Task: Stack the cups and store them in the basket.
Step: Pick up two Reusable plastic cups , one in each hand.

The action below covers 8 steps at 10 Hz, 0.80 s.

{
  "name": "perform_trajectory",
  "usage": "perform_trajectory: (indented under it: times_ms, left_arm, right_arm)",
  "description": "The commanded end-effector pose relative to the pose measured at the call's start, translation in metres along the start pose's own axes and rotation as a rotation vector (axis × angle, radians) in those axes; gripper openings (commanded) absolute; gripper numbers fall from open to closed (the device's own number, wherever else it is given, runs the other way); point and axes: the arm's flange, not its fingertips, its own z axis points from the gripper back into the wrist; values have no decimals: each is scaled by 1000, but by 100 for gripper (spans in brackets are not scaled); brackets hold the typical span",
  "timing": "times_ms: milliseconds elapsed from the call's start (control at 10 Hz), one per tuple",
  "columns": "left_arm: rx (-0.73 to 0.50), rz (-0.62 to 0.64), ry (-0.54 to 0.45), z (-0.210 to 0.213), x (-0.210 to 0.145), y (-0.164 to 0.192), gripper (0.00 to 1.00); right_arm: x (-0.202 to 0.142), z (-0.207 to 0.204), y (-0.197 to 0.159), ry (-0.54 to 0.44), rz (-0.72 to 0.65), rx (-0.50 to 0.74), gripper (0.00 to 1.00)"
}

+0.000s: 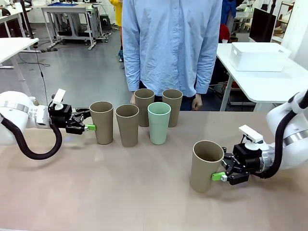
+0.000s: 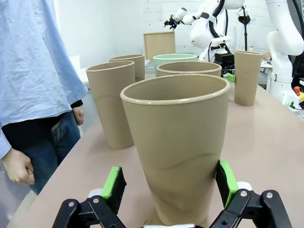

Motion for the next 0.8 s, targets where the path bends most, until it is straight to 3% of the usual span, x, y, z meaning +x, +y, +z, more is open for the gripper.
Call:
perform_trajectory:
  times_ms: [0, 700]
  left_arm:
    - [7, 24, -35, -7, 2, 8, 100]
    - [-57, 65, -37, -27, -3, -2, 100]
  right_arm:
    - [-3, -10, -3, 7, 21, -12, 100]
    - [-9, -24, -8, 7, 26, 13, 100]
